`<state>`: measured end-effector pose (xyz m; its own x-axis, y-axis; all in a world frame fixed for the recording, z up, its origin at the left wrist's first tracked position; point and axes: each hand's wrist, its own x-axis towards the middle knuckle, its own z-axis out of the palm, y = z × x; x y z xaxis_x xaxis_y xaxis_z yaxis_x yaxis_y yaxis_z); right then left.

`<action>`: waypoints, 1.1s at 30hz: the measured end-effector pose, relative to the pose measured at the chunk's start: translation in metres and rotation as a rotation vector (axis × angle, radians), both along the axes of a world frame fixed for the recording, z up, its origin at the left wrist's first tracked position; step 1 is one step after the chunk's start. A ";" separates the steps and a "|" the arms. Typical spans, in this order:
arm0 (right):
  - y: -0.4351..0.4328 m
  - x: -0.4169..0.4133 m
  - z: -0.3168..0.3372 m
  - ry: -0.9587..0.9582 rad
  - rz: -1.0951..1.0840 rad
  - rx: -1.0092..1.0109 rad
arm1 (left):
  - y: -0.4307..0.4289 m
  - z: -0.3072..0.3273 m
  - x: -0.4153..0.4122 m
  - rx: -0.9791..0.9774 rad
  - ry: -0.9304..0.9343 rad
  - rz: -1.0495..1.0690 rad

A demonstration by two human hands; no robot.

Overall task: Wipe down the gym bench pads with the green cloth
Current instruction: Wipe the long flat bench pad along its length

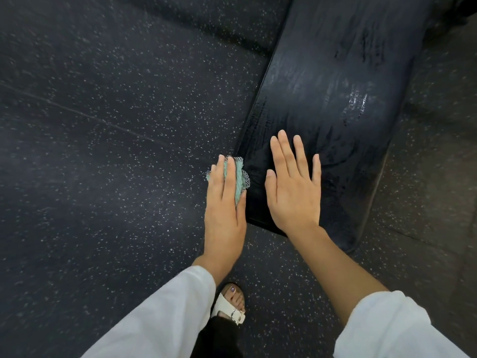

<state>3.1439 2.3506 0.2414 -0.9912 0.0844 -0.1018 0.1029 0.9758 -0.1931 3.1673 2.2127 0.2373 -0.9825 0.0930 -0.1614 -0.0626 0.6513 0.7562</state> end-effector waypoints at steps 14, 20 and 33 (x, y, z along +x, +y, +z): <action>-0.009 0.042 0.027 -0.109 -0.049 -0.199 | -0.003 0.026 0.038 -0.024 -0.096 -0.302; -0.010 0.057 0.078 -0.268 -0.252 -0.563 | -0.009 0.086 0.020 0.383 -0.435 -0.173; -0.002 0.073 0.277 0.141 -0.297 -1.009 | -0.009 0.283 0.002 0.480 -0.169 -0.205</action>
